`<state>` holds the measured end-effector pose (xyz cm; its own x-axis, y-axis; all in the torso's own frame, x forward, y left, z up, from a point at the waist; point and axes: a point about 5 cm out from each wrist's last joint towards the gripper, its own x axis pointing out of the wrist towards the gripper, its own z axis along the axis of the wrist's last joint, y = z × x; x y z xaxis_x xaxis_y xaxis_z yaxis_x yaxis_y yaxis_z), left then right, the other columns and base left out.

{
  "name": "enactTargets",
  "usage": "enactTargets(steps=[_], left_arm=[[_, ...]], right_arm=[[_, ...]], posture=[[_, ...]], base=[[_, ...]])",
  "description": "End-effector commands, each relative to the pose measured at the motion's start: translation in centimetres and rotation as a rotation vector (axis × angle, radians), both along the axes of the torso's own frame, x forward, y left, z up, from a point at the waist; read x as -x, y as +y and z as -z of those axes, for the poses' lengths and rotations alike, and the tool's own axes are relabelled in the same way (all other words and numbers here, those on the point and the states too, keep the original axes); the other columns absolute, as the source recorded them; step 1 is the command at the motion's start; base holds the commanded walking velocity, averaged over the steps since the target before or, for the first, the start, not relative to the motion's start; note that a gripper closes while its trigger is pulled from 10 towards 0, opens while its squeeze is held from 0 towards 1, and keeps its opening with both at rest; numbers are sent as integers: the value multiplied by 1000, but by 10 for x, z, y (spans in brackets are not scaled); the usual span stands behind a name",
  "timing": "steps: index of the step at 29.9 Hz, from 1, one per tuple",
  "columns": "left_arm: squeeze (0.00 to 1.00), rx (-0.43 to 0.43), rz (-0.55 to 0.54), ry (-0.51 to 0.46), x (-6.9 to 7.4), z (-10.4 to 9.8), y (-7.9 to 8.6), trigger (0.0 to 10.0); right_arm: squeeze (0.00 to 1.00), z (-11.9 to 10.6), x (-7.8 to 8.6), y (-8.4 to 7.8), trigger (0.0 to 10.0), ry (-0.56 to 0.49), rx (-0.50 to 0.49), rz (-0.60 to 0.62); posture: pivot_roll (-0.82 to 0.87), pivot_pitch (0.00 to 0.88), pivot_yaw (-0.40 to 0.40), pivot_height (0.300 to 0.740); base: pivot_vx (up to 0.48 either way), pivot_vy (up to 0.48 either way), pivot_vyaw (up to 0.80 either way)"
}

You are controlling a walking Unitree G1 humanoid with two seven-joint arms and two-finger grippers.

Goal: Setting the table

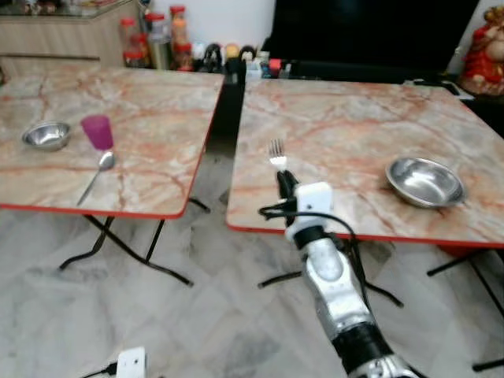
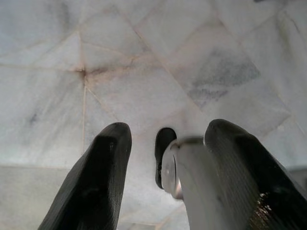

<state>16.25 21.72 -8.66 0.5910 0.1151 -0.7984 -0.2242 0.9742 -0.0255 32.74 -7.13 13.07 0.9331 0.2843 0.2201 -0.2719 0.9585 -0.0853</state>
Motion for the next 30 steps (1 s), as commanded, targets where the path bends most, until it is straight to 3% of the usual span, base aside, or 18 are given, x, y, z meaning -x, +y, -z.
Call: enactTargets(steps=[1, 22, 30], left_arm=[[0, 12, 5, 3, 0, 1, -4, 10000], [0, 15, 33, 10, 1, 2, -9, 10000], [0, 26, -7, -7, 1, 2, -7, 10000]], right_arm=[[0, -4, -3, -9, 10000, -14, 9, 25], [0, -1, -2, -17, 10000, -7, 23, 45], [0, -1, -4, -22, 10000, 0, 26, 75]], posture=[[-9, 0, 20, 740], [-26, 0, 18, 740], [-17, 0, 15, 740]], base=[[0, -480, 0], [0, -479, 0], [0, -136, 0]])
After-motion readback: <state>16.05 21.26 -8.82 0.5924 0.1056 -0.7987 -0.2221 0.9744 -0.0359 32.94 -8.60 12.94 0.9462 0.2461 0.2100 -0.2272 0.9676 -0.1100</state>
